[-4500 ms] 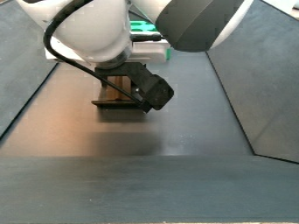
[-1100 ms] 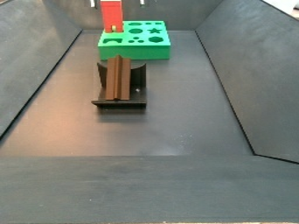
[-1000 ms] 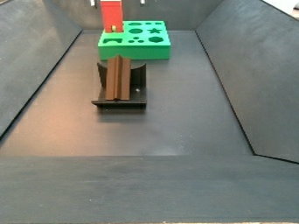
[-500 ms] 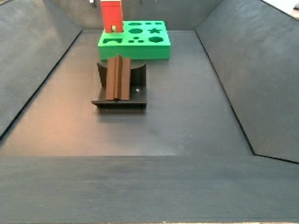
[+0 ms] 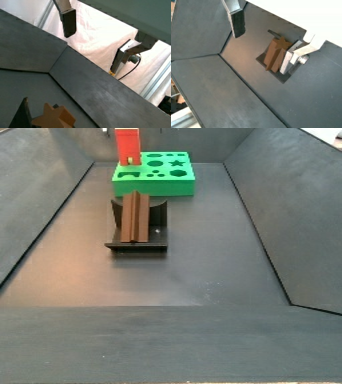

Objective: Pick up the star object. Move up. Place the star object on the fixture. Regrasp the star object. Move to above the board. Insert the star object.
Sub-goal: Regrasp the star object.

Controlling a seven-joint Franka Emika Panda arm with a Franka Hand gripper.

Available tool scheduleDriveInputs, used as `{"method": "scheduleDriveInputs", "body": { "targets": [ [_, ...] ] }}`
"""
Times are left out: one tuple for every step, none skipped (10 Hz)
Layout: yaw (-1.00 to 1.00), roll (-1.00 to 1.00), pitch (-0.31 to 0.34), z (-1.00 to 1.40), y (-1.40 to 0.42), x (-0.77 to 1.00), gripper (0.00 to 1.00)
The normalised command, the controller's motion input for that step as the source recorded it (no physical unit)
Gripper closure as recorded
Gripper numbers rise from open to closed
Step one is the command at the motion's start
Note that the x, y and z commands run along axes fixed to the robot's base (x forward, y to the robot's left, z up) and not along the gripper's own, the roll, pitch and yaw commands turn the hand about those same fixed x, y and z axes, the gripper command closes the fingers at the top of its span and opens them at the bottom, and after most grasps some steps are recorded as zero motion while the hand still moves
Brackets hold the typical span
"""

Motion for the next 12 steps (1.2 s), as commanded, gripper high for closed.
{"method": "scheduleDriveInputs", "body": {
  "targets": [
    [0.2,0.06,-0.005,-1.0,0.07,0.04,0.0],
    [0.17,0.07,-0.047,-1.0,0.06,0.06,0.0],
    [0.13,0.07,-0.09,-1.0,0.05,0.07,0.0],
    [0.11,0.07,-0.103,-1.0,0.05,0.07,0.0],
    [0.07,0.06,-0.12,-1.0,0.05,0.08,0.0],
    [0.05,0.06,-0.121,-1.0,0.05,0.08,0.0],
    [0.01,0.06,-0.111,-1.0,0.04,0.09,0.0],
    [-0.02,0.06,-0.096,-1.0,0.04,0.1,0.0],
    [-0.03,0.06,-0.075,-1.0,0.03,0.1,0.0],
    [-0.04,0.06,-0.043,-0.97,0.02,0.11,0.0],
    [-0.04,0.05,-0.02,-0.82,0.02,0.1,0.0],
    [-0.03,0.05,-0.002,-0.68,0.01,0.09,0.0]
  ]
}}
